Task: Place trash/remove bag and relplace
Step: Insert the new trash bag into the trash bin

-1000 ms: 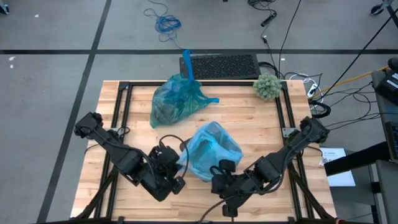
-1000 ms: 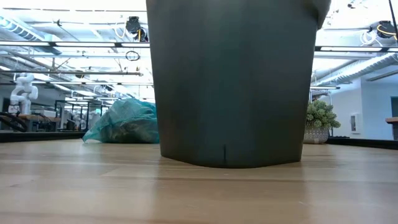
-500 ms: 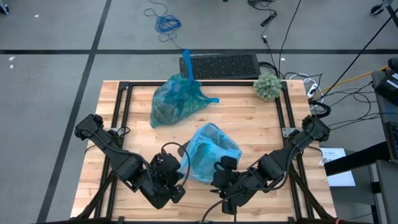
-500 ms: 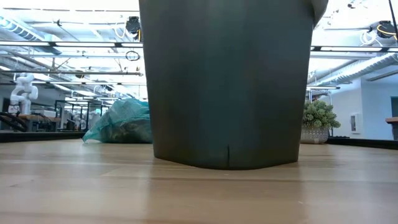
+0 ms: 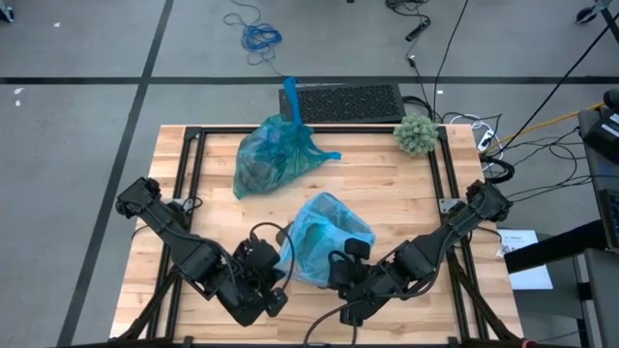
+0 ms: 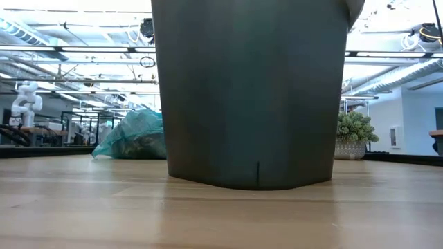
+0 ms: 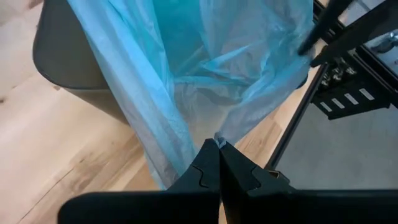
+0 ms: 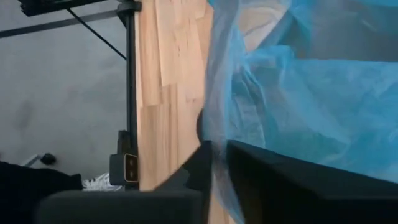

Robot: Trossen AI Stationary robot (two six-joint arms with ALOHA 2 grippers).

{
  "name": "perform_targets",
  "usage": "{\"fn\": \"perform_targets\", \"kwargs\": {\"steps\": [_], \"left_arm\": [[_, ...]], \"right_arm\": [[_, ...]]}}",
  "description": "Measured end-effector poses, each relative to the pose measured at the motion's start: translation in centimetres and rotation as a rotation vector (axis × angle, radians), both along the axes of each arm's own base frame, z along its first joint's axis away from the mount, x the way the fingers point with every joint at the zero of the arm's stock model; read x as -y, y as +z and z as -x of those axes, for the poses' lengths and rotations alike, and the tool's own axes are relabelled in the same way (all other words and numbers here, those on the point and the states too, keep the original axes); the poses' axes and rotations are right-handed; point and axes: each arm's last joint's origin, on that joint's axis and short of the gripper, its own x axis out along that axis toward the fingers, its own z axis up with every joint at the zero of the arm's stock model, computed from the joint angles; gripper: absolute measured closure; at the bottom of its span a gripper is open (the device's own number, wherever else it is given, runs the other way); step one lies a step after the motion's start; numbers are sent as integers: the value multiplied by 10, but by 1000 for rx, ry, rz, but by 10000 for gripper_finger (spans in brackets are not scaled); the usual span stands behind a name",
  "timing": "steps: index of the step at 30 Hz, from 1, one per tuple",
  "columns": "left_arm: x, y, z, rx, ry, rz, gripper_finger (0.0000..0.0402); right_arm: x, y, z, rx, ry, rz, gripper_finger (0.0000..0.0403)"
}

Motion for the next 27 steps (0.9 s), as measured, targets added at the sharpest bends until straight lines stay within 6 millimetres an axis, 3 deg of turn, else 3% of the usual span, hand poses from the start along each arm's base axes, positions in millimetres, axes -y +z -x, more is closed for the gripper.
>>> {"fn": "perform_targets", "kwargs": {"steps": [3,10,22,27], "left_arm": [[0,0,0,4,4,-5,402],[0,0,0,11,6,-5,402],[3,-3,-3,24,21,-35,402],[7,-4,-5,40,14,-16,402]], "right_arm": [[-2,2,0,19,25,-1,395],[-12,7,0,83,80,-28,401],[-18,-21,-17,-13,94,-47,403],[-23,-2,-8,68,95,-115,400]]}}
